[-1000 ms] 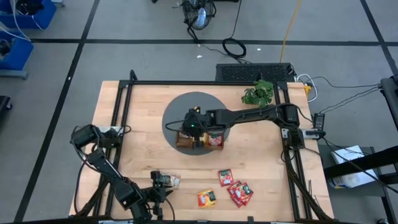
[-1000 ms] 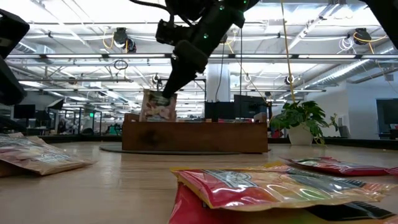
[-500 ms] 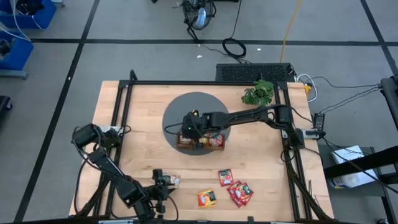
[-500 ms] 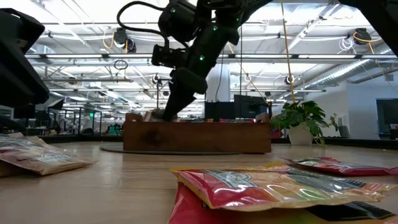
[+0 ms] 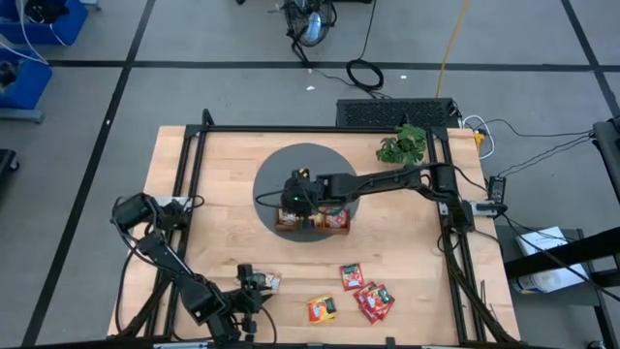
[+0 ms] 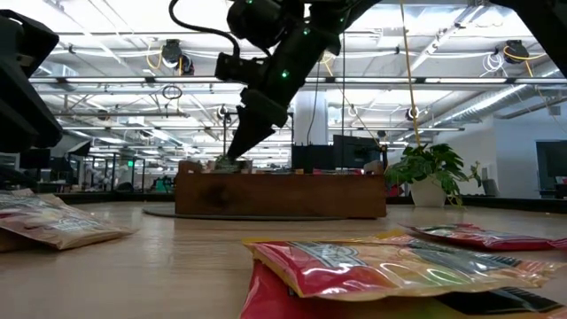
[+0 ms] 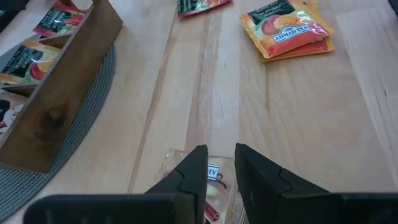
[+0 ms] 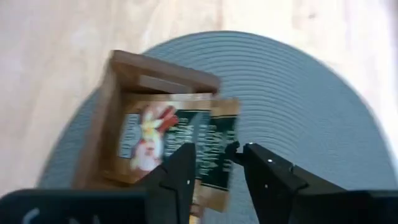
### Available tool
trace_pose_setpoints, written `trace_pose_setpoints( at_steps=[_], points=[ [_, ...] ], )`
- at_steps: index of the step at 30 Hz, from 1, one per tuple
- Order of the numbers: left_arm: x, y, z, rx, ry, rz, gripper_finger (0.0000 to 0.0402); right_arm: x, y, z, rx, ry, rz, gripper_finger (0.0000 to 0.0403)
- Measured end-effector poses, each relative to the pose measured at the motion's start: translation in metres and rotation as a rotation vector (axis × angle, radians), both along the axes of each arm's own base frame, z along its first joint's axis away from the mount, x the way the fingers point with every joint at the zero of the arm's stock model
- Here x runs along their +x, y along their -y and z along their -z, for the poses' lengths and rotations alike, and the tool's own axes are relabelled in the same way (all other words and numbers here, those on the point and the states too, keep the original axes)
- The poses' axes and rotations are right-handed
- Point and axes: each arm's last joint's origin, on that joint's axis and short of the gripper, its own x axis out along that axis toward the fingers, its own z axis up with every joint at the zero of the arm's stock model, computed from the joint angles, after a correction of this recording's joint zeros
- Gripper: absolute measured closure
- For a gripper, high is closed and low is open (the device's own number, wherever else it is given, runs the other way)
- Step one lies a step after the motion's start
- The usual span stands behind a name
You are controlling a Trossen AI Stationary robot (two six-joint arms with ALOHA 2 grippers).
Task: Pick & Place Tea
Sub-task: Put the red tea bag into the right section of the wooden organizer
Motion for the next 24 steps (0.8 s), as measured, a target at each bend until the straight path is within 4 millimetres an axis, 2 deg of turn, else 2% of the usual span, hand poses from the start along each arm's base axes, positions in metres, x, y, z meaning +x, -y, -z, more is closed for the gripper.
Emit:
trace_pose_setpoints(
  at_steps=[4,7,12,16,19,24],
  points=[
    [0.0,0.0,0.0,0.0,0.0,0.0,0.0314,-0.004,-0.008,-0.014,-0.077,0.023,0.032,0.0267],
    [0.0,0.0,0.0,-0.011,0.003,-0.008,0.0314,-0.015,-0.018,-0.04,-0.108,0.047,0.03,0.0268],
    [0.0,0.0,0.0,-0.007,-0.001,-0.002,0.0314,-0.056,-0.033,-0.092,-0.063,0.032,0.05,0.0285],
    [0.0,0.001,0.001,-0.035,-0.035,0.015,0.0314,-0.099,-0.046,-0.124,0.012,-0.015,0.116,0.034],
    [0.0,0.001,0.001,-0.047,-0.041,0.016,0.0314,-0.132,-0.062,-0.124,0.05,-0.028,0.114,0.0391],
    [0.003,0.001,0.0,-0.06,-0.038,0.025,0.0314,-0.173,-0.086,-0.087,0.128,-0.009,0.111,0.0393]
  ],
)
